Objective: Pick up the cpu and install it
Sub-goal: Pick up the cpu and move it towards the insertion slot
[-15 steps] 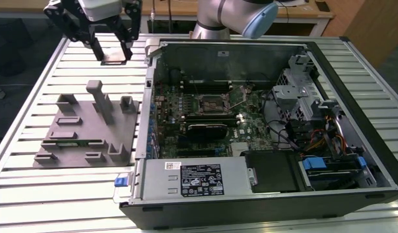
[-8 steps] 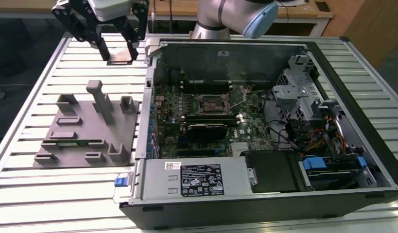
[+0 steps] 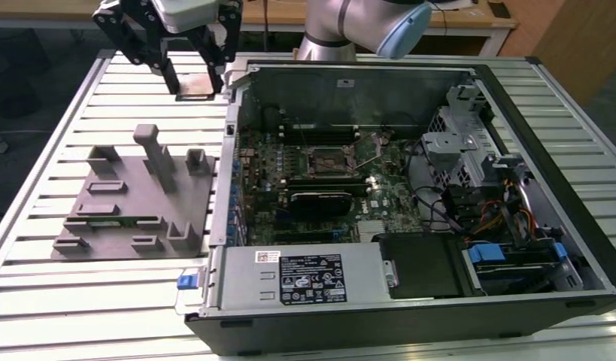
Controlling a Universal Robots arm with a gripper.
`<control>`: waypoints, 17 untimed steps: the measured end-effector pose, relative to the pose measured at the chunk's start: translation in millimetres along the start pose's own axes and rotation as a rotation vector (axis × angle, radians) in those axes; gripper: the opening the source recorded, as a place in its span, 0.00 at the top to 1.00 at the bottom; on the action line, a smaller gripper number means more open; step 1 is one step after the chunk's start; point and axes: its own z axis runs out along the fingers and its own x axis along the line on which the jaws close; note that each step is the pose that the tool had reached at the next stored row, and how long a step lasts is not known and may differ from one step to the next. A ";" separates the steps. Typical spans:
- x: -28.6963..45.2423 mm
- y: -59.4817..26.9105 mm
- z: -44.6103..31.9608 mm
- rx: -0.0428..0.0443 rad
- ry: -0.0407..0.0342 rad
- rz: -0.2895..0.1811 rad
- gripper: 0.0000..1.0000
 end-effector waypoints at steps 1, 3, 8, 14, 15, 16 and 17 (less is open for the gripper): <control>-1.4 0.0 0.1 0.0000 0.0000 0.000 0.46; -4.1 0.1 0.2 -0.0002 0.0000 0.000 0.46; -11.1 0.3 0.6 -0.0006 0.0000 0.000 0.46; -19.4 0.6 1.1 -0.0012 0.0000 0.000 0.46; -20.6 0.6 1.2 -0.0013 0.0001 0.000 0.46; -21.8 0.7 1.3 -0.0013 0.0001 0.000 0.46; -23.1 0.7 1.3 -0.0014 0.0001 0.000 0.46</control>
